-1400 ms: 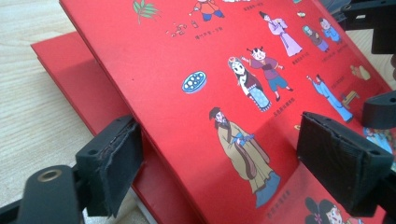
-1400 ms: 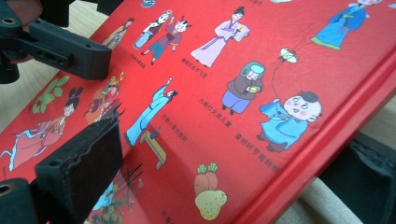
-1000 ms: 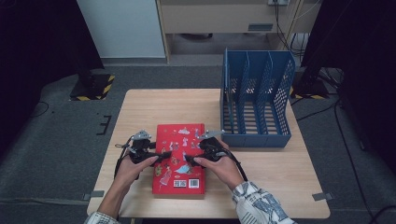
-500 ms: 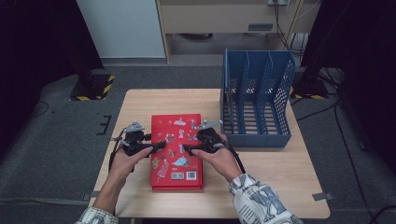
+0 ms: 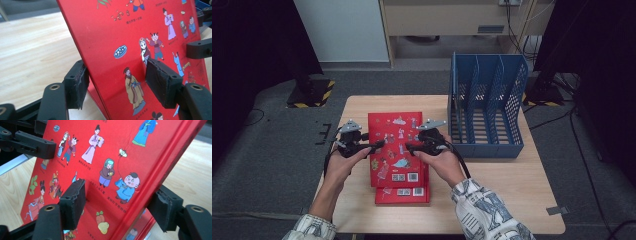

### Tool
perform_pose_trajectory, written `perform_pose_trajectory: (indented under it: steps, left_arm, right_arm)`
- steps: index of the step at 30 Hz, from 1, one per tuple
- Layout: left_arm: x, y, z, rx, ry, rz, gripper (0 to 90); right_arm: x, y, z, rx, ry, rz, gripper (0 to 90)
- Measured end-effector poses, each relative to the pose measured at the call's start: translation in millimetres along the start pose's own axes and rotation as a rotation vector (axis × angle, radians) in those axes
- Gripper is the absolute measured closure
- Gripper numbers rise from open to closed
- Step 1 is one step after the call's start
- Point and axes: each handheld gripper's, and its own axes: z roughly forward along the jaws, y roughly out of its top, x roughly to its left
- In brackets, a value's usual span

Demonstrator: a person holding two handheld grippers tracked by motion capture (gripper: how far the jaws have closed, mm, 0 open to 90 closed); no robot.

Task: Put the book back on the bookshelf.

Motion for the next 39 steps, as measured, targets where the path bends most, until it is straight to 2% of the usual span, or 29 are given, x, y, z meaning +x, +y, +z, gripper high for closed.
perform_pose_trajectory:
  steps: [9,27,34,39]
  left_arm:
    - [0.8,14.7,-0.9,-0.009,0.046,0.026,37.3]
    - [-0.9,37.6,-7.7,-0.072,0.083,0.049,42.7]
    - [-6.8,31.5,-15.5,-0.094,0.073,0.069,42.1]
    - [-13.8,22.0,-23.2,-0.113,0.055,0.068,37.4]
  right_arm:
    - [-1.5,12.0,-2.1,-0.031,-0.033,-0.011,39.8]
    - [-6.5,32.3,-14.2,-0.097,-0.09,-0.058,49.8]
    - [-2.6,28.9,-25.1,-0.11,-0.072,-0.086,53.6]
    - [4.8,24.9,-35.7,-0.122,-0.033,-0.101,55.0]
